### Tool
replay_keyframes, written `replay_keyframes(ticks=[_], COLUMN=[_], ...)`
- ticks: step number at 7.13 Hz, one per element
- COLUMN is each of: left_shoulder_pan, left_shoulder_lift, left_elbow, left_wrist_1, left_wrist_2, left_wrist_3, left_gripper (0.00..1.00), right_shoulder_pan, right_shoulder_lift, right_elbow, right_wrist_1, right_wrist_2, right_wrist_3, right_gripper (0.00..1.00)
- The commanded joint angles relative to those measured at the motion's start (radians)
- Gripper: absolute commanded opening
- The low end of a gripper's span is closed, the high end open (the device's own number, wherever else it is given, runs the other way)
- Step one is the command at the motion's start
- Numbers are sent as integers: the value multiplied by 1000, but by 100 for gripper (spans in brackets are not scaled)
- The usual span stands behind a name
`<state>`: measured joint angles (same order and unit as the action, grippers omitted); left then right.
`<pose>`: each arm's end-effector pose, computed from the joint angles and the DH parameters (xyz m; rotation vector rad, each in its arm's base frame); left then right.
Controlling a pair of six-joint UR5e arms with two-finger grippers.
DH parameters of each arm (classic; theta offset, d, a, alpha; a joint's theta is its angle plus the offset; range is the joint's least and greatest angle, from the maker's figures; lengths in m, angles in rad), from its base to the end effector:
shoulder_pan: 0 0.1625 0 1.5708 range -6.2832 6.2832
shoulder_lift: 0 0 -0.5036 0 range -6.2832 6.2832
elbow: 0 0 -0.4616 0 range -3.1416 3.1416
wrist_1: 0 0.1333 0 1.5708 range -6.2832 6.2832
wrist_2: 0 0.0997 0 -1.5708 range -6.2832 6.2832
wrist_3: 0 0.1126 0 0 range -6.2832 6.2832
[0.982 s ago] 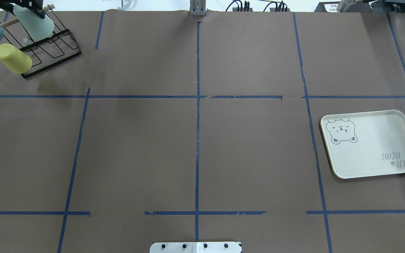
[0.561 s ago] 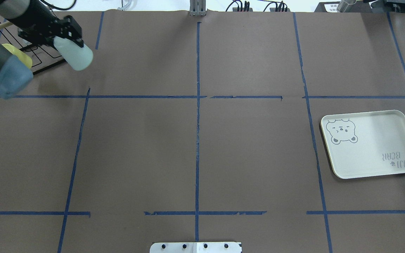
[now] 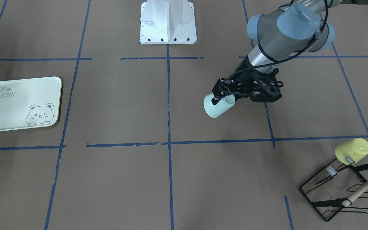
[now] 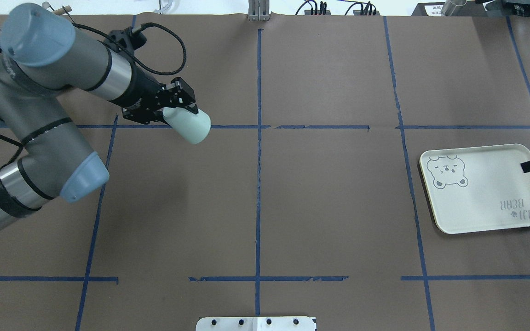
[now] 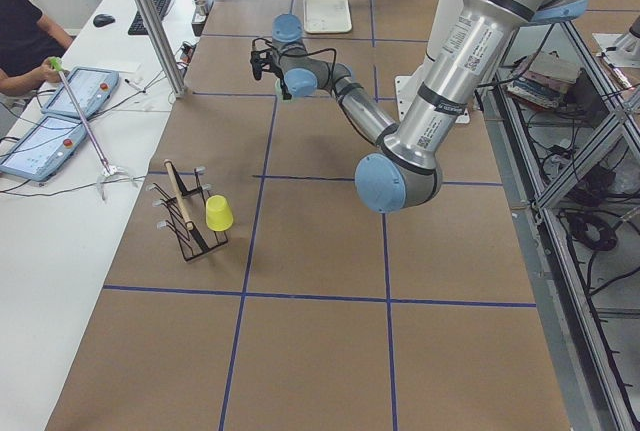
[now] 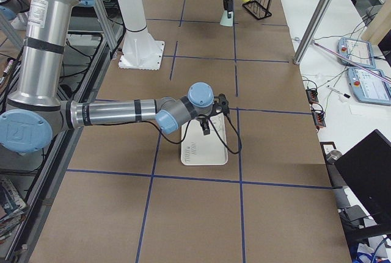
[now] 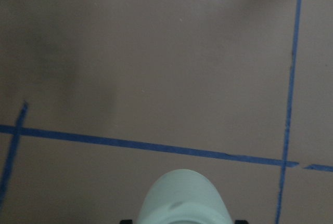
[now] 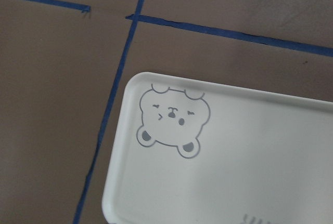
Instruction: Left arm grabs green cup and hands to right arm on tray
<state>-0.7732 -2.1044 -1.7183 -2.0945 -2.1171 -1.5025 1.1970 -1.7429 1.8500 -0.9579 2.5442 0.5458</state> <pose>0.4776 -0.5706 0.2468 0.0429 1.2642 -0.2800 -0.1413 -0.4703 0.5912 0.1793 -1.1220 -0.1969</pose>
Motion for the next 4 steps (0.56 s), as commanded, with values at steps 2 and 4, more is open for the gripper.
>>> replay_keyframes(ticks=[2,4], left_shoulder_pan=[152,228], left_shoulder_lift=[-9,-3], left_elbow=[9,12], left_wrist_1=[-391,-606], left_wrist_2=[202,303], left_wrist_3=[-343,-499], left_gripper=[20,20], right_shoulder_pan=[-193,-352], right_shoulder_lift=[230,321], right_elbow=[1,6], right_wrist_1=[261,533], right_wrist_2=[-27,-251], right_wrist_3=[730,1194], right_gripper=[100,99])
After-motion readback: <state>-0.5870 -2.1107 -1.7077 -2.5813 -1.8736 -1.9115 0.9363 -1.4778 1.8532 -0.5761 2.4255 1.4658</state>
